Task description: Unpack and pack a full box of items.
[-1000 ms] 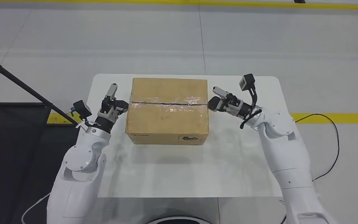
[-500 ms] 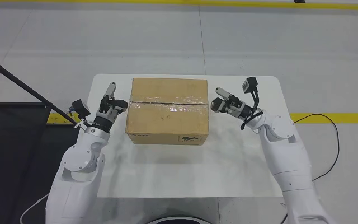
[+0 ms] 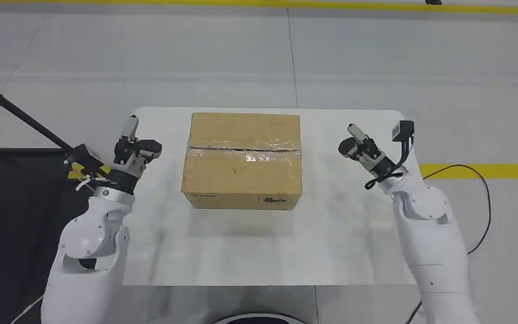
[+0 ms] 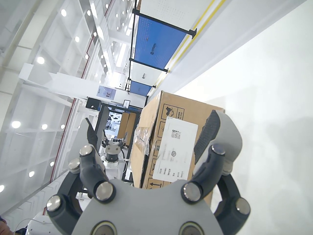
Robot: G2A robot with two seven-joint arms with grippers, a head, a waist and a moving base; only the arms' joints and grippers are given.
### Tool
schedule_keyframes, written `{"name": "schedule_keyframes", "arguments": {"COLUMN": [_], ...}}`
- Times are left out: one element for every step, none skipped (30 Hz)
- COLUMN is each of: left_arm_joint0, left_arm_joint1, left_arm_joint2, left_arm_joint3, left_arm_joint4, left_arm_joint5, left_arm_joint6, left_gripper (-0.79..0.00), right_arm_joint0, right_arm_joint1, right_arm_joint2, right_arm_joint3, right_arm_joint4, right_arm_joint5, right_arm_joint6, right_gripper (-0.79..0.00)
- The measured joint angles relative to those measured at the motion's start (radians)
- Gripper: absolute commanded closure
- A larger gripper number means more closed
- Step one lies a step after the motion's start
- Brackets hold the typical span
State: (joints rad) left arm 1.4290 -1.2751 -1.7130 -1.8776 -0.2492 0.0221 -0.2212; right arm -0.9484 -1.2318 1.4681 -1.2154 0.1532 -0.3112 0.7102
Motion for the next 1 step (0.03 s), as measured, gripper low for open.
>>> {"name": "schedule_keyframes", "arguments": {"left_arm_joint0": [0.0], "left_arm_joint1": [0.0], "left_arm_joint2": [0.0], "left_arm_joint3": [0.0], "left_arm_joint4": [0.0], "left_arm_joint5": [0.0], "left_arm_joint6": [0.0], "left_gripper": [-0.785], "right_arm_joint0": [0.0], "right_arm_joint1": [0.0], "right_arm_joint2": [0.0], "right_arm_joint3": [0.0], "right_arm_joint4": [0.0], "right_arm_joint5": [0.0], "right_arm_joint6": [0.0], "right_gripper": [-0.784]}}
